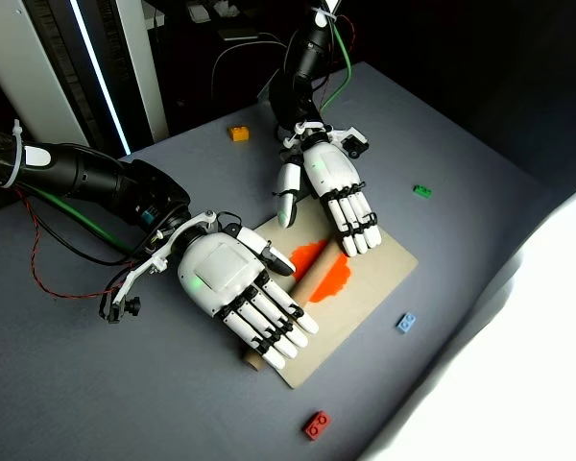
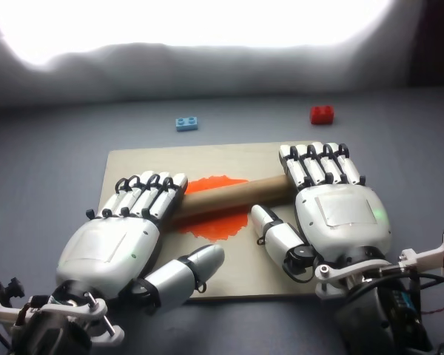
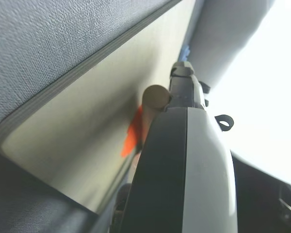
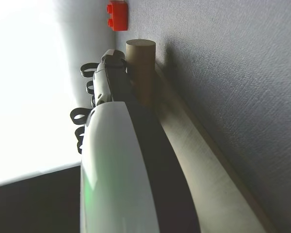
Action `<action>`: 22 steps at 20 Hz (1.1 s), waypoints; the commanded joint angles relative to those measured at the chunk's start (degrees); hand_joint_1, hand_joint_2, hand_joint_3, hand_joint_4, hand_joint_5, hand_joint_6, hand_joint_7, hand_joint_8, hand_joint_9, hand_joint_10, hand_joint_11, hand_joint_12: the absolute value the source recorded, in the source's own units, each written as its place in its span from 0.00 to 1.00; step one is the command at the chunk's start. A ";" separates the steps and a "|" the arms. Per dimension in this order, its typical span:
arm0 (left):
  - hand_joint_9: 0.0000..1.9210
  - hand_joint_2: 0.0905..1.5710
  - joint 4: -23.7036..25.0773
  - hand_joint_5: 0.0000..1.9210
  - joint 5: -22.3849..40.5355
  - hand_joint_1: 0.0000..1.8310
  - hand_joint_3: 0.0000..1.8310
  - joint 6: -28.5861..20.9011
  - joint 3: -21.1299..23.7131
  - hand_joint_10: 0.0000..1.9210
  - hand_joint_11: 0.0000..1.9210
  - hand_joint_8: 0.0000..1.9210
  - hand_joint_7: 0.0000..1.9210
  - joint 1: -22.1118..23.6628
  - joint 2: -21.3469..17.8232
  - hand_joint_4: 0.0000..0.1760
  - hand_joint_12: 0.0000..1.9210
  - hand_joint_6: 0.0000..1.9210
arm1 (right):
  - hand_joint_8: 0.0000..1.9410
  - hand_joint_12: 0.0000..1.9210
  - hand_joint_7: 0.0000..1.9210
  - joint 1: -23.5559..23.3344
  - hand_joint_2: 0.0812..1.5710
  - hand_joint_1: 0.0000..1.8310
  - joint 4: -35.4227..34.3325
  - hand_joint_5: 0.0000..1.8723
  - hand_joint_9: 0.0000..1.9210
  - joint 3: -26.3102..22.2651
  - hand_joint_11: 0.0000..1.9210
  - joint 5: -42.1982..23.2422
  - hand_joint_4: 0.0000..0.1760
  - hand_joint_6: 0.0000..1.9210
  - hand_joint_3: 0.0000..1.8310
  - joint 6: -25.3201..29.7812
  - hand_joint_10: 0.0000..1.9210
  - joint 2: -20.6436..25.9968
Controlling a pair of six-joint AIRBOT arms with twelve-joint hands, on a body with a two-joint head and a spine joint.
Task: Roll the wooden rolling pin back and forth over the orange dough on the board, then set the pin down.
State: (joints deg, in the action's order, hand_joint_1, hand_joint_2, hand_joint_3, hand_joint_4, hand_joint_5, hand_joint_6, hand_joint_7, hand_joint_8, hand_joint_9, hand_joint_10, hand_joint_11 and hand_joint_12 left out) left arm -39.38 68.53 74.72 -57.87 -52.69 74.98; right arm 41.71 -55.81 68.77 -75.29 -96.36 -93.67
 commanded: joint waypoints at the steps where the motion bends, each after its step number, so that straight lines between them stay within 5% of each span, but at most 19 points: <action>1: 0.00 0.79 3.08 0.00 4.98 0.00 0.00 -0.16 0.20 0.00 0.00 0.00 0.00 -0.31 -0.20 0.00 0.00 0.00 | 0.00 0.14 0.07 0.22 0.85 0.00 3.91 0.07 0.05 -0.19 0.00 -5.25 0.00 0.01 0.00 -0.37 0.00 0.34; 22: 0.00 0.79 5.60 0.00 4.98 0.00 0.00 -0.62 3.65 0.00 0.00 0.00 0.00 -2.70 -2.60 0.00 0.00 0.00 | 0.00 0.14 0.06 1.62 0.84 0.00 3.94 0.06 0.05 -4.38 0.00 -7.64 0.00 0.00 0.00 -4.95 0.00 1.93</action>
State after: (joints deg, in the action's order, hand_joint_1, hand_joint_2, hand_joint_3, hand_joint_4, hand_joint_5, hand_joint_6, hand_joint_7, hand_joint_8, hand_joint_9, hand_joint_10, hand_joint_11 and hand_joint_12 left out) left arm -36.38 68.16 74.26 -54.15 -55.40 72.66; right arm 43.29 -55.96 64.51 -77.80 -101.14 -92.09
